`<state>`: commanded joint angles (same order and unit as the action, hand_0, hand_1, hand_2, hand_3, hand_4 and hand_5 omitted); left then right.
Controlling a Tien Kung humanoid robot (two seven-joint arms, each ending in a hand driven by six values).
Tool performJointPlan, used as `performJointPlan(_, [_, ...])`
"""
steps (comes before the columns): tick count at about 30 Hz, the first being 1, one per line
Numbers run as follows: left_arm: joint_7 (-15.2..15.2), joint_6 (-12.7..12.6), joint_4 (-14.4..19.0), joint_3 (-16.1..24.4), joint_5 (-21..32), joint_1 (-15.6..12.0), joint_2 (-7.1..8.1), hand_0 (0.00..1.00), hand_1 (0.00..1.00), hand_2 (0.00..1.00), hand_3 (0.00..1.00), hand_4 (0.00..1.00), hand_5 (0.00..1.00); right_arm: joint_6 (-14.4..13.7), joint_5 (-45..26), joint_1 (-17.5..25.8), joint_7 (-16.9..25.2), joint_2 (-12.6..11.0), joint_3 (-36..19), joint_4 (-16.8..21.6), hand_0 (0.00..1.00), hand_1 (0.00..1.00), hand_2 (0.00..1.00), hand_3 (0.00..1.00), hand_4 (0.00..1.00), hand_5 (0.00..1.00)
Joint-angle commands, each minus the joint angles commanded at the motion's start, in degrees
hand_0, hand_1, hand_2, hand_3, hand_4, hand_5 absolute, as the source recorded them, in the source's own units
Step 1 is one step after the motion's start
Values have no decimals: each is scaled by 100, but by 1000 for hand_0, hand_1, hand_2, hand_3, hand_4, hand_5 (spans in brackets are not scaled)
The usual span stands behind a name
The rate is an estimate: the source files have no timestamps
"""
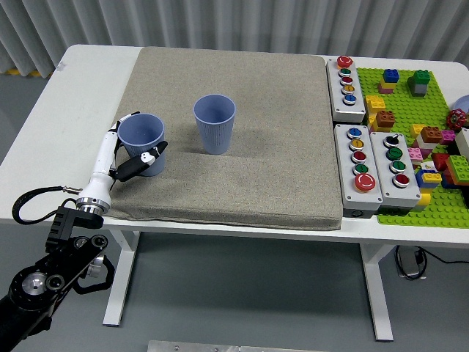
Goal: Pick cup pour cup place
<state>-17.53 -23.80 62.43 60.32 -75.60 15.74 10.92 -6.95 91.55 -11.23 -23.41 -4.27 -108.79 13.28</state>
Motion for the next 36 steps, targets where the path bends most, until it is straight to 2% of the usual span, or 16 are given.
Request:
performJointPlan(3, [1, 64, 25, 45, -47, -4, 6, 752, 803, 972, 991, 946, 493, -3, -18, -5, 2, -3, 11, -1, 695, 673, 609, 610, 2, 320])
performJointPlan(4, [7, 82, 38, 56, -71, -5, 10, 797, 836, 998, 998, 962, 512, -4, -23, -7, 3, -4, 13, -2, 695, 673, 609, 610, 2, 320])
performJointPlan(23, [47, 178, 426, 341, -365, -297, 85, 822, 858, 998, 998, 998, 545, -8, -21, -32, 10, -26, -10, -8, 695, 673, 608, 609, 2, 321])
performJointPlan(31, [41, 174, 484, 447, -359, -495, 134, 823, 859, 998, 998, 998, 550, -32, -83, -13, 22, -22, 11, -11, 695, 673, 608, 609, 2, 322])
performJointPlan(36, [55, 170, 798, 624, -446, -737, 222, 824, 862, 998, 998, 998, 552, -30, -74, 5, 31, -23, 3, -14, 695, 673, 608, 609, 2, 322])
